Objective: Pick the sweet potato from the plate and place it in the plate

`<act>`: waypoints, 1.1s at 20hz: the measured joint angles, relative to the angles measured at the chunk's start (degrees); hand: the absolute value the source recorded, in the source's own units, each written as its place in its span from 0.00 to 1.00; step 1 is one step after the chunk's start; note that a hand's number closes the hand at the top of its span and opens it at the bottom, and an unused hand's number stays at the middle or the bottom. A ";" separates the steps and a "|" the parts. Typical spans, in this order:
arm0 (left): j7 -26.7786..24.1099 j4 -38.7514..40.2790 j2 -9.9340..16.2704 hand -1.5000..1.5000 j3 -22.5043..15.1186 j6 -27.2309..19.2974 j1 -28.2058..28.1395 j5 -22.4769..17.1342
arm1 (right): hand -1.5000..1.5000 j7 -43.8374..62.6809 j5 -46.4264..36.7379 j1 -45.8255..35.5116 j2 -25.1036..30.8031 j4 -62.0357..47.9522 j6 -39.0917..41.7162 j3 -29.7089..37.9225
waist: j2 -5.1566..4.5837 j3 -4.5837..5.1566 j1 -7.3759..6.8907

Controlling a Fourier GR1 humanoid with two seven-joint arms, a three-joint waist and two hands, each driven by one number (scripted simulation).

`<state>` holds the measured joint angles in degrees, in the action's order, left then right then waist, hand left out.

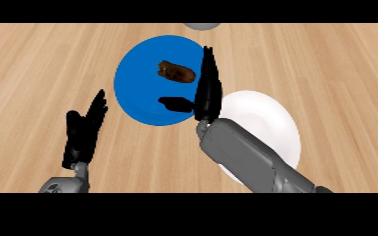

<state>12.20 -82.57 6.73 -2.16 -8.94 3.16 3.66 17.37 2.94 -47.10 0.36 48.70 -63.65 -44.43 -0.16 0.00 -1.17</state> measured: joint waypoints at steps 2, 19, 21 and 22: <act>0.15 -1.67 -0.39 0.50 -0.57 -0.42 -1.50 0.59 | 0.00 0.61 -1.21 0.63 0.12 -0.22 0.02 0.80 | 0.10 0.00 0.30; 2.29 -4.10 0.29 0.50 1.67 1.46 -2.01 0.35 | 0.00 7.15 -16.69 11.46 1.87 5.60 1.60 7.19 | 0.28 0.01 1.22; 1.69 -4.06 -0.27 0.50 1.31 1.00 -2.77 1.03 | 0.00 7.19 -17.97 13.36 2.99 7.86 2.05 8.55 | 0.28 0.01 1.27; 2.35 -4.44 -0.28 0.50 1.38 1.02 -2.55 1.03 | 0.00 6.24 -18.31 14.98 3.44 9.27 2.15 9.14 | 0.27 0.01 1.27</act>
<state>14.55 -87.01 6.44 -0.78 -7.91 0.61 4.69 23.61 -15.36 -32.12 3.80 57.96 -61.51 -35.29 0.11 0.01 0.09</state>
